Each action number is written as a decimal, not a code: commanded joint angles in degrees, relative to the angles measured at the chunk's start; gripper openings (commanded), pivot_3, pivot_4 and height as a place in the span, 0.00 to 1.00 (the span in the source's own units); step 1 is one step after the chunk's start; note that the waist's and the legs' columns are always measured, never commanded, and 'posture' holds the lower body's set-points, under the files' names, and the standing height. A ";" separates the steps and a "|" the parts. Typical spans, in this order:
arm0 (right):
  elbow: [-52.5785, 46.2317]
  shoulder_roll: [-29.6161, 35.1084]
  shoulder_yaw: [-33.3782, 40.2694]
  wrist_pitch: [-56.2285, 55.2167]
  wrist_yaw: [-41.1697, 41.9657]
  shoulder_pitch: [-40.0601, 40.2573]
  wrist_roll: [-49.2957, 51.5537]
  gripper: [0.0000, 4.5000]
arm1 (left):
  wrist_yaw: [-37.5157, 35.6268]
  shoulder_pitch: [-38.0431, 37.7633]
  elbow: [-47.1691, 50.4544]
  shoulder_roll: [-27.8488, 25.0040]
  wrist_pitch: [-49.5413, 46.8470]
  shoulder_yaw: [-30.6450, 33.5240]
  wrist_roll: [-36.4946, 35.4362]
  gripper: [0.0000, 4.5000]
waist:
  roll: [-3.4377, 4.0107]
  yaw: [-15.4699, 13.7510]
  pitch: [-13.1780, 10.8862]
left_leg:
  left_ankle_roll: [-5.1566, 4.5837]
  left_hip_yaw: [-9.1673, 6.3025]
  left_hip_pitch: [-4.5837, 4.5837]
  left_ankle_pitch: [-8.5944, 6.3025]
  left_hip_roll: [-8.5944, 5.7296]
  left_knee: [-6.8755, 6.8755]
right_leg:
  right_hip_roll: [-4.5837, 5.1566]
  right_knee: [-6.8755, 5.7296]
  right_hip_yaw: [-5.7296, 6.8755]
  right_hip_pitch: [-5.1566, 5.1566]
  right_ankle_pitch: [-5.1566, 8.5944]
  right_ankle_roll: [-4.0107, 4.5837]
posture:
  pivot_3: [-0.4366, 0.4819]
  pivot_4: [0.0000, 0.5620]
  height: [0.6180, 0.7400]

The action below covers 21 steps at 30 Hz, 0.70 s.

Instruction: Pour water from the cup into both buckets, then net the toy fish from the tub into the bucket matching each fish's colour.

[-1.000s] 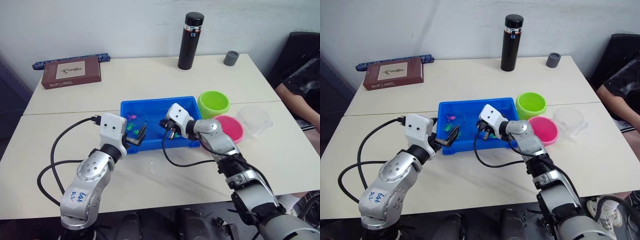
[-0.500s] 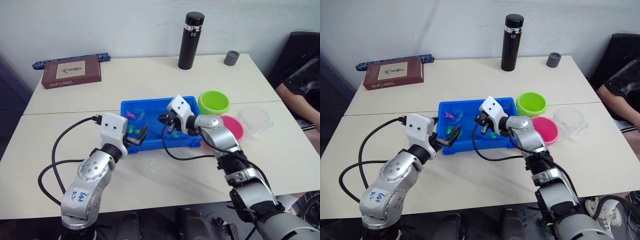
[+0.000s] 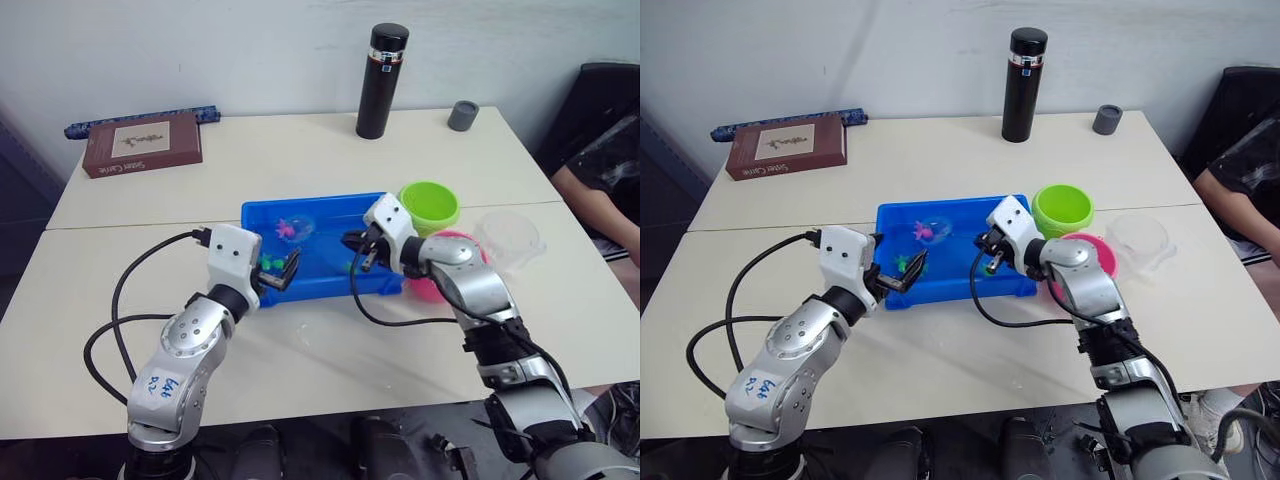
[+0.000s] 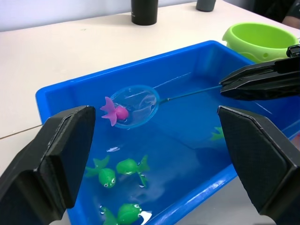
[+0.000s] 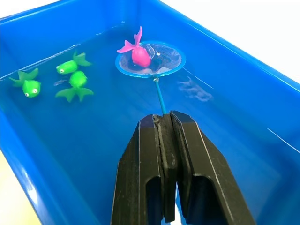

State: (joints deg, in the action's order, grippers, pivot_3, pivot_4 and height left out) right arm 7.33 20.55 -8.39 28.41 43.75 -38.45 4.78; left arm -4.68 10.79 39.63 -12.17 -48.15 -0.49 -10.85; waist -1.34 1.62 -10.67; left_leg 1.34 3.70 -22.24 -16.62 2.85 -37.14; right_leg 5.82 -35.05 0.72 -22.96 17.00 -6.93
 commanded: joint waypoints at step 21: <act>-42.40 9.24 22.88 25.85 -7.91 17.72 21.96 0.00 | -6.67 6.40 -7.43 -0.70 5.01 -2.05 -0.69 1.00 | 0.00 -0.31 0.00 | -0.04 -0.01 -0.07 -0.05 -0.02 -0.01 | 0.02 0.12 0.01 -0.01 0.02 0.03 | 0.48 0.27 1.00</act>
State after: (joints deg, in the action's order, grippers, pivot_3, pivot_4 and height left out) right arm -32.18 29.21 12.38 54.18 36.56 -20.68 25.24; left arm -10.85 16.50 31.16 -12.60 -44.54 -2.42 -11.15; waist -1.34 1.31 -10.67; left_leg 1.30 3.69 -22.30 -16.67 2.83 -37.15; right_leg 5.83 -34.93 0.73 -22.96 17.02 -6.90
